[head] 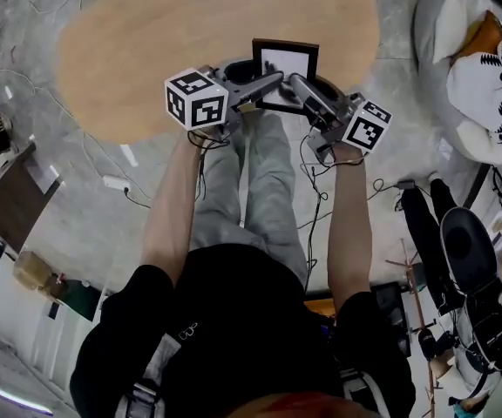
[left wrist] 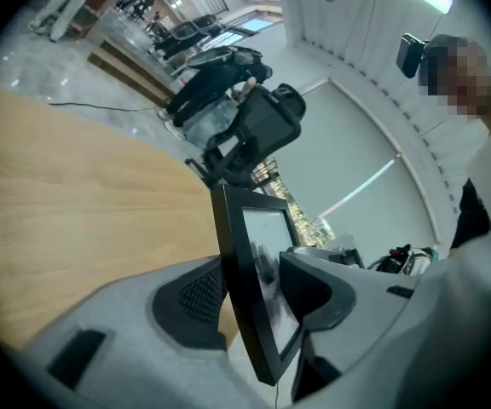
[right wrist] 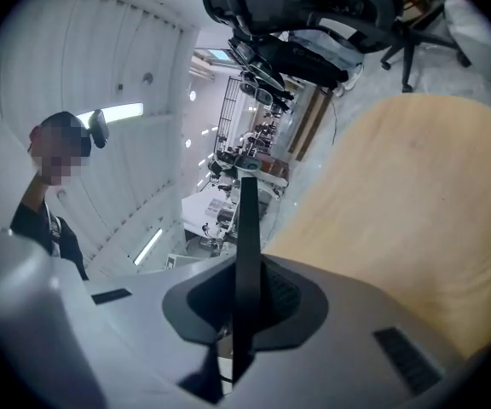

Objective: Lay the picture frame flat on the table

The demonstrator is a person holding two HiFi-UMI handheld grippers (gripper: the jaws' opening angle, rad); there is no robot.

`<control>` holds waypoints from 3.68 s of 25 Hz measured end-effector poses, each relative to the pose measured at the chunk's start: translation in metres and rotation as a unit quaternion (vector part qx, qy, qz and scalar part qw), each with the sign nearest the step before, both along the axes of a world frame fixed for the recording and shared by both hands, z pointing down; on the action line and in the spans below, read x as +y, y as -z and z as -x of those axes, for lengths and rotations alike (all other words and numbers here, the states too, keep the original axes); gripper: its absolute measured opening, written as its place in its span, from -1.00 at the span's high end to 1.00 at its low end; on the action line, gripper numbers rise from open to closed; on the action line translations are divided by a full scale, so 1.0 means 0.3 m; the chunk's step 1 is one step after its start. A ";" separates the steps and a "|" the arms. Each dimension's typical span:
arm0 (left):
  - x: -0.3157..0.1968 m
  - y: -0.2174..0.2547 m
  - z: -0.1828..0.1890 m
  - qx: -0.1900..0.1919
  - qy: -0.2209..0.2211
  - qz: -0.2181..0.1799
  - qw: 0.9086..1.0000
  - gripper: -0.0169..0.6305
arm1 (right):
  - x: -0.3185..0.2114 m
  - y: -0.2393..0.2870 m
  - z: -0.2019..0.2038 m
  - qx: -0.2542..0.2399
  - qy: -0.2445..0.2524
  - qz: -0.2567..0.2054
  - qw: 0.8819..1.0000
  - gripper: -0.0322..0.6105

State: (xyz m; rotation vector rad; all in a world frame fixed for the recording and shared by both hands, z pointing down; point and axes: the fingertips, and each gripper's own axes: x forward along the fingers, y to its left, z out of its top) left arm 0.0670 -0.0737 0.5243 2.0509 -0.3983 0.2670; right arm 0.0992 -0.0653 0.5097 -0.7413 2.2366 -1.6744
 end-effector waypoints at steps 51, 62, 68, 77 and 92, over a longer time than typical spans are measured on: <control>-0.113 0.135 0.145 -0.116 0.137 -0.095 0.979 0.92 | -0.051 -0.029 -0.113 0.442 -0.115 -0.018 0.889 0.85; -0.204 0.922 0.213 -0.119 0.251 -0.233 0.932 0.92 | -0.192 0.811 -0.010 0.380 -0.157 -0.188 0.892 0.87; -0.163 1.287 0.212 -0.096 0.278 -0.301 0.907 0.92 | -0.179 1.214 -0.027 0.359 -0.191 -0.268 0.874 0.87; -0.103 1.528 0.065 -0.116 0.272 -0.383 0.875 0.92 | -0.082 1.506 -0.108 0.368 -0.208 -0.357 0.833 0.87; -0.065 1.522 -0.063 -0.135 0.268 -0.400 0.866 0.92 | -0.026 1.489 -0.267 0.379 -0.225 -0.356 0.824 0.87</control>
